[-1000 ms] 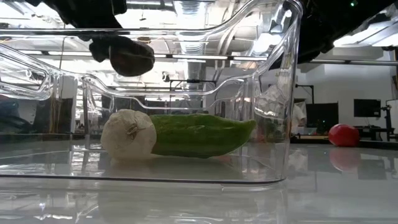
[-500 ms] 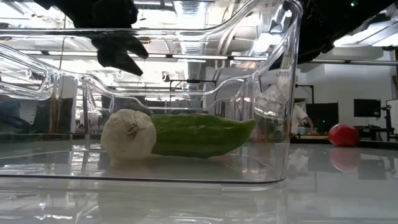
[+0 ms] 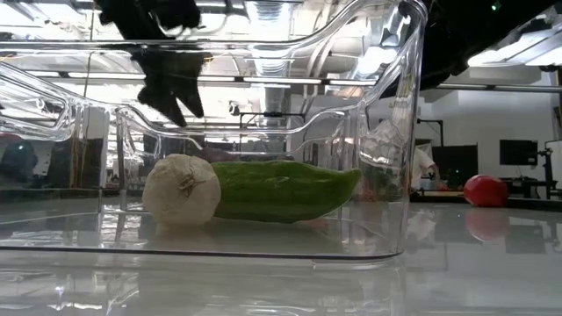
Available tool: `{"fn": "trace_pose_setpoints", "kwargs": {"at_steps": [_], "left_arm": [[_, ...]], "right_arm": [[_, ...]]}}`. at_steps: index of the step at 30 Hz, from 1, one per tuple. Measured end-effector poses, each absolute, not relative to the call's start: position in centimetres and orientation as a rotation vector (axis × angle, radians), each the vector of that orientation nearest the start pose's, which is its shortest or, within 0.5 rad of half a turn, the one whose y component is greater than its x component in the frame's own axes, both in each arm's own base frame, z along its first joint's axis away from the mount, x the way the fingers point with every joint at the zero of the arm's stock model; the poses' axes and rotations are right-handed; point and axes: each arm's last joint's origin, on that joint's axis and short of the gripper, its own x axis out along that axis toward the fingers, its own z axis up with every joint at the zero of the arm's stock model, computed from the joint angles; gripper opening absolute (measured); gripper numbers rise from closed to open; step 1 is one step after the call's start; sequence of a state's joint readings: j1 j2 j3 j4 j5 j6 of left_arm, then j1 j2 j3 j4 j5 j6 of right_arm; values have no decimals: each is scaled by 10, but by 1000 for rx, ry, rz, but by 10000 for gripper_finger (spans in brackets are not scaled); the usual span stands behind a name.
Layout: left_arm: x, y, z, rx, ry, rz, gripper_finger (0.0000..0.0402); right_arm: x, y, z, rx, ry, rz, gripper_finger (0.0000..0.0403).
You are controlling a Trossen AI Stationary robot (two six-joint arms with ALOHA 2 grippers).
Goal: Sort produce into baskets
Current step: Put the red chilli pepper into the bottom transparent bin
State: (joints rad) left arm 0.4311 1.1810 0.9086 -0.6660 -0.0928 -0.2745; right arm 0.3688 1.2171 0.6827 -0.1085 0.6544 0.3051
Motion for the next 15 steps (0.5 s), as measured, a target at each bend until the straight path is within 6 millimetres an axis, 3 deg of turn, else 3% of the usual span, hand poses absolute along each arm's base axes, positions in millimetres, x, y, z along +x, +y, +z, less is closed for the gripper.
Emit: {"fn": "trace_pose_setpoints", "kwargs": {"at_steps": [6,15], "left_arm": [[211,131,227,-559,1034,464,356],[226,169,240,-544,1024,550,356]], "right_arm": [[234,68,224,-55,515,-358,317],[234,67,223,-64,532,-335,317]]}}
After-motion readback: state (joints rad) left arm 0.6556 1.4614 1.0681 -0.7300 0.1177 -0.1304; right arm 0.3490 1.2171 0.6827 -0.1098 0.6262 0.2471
